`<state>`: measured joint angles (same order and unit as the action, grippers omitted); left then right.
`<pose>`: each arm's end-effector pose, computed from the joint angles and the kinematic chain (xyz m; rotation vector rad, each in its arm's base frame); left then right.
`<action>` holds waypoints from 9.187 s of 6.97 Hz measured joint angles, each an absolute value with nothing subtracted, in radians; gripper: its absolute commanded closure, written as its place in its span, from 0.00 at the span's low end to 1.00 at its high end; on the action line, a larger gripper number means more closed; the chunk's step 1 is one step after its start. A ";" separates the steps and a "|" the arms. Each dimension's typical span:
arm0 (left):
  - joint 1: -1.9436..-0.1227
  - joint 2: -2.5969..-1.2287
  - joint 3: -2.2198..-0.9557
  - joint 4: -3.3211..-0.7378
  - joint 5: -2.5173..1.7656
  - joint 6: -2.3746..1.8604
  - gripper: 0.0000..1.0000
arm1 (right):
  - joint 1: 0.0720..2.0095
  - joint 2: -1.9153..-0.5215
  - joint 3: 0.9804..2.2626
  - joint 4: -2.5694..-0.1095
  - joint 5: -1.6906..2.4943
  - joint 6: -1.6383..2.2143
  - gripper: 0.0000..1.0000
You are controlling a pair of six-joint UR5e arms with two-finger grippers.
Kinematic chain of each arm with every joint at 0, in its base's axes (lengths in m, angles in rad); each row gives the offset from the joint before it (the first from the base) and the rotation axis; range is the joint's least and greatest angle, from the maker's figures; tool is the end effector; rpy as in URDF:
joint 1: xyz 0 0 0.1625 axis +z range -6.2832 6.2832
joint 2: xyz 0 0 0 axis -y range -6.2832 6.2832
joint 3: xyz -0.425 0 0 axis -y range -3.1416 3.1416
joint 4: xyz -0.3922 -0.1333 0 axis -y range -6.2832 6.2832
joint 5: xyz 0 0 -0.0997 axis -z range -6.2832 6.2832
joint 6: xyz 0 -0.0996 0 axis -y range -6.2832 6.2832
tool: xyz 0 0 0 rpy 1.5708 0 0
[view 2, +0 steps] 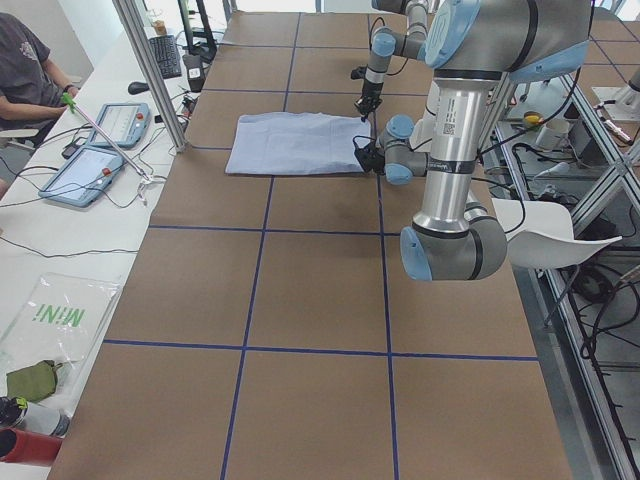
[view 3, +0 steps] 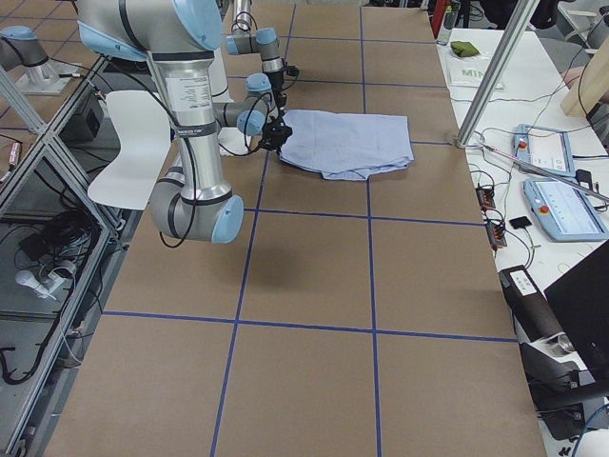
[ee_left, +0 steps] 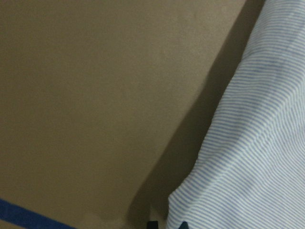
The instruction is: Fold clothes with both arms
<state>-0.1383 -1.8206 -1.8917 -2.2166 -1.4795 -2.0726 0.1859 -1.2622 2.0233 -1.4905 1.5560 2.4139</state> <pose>0.5377 -0.2186 0.3033 -0.1439 1.2325 -0.6131 -0.5193 -0.2348 0.2890 -0.2697 -0.8359 0.9716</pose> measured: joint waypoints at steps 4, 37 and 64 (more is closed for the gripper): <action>-0.124 -1.789 -2.066 -2.114 -1.475 -2.128 1.00 | 0.144 -1.317 2.138 -1.500 1.553 2.447 1.00; -1.487 -1.679 -1.620 -1.828 -2.312 0.094 0.01 | 1.406 -1.451 1.484 -1.377 2.321 0.265 0.00; -1.510 -1.608 -1.688 -1.759 -2.406 0.037 0.00 | 1.479 -1.526 1.745 -1.702 2.353 0.049 0.00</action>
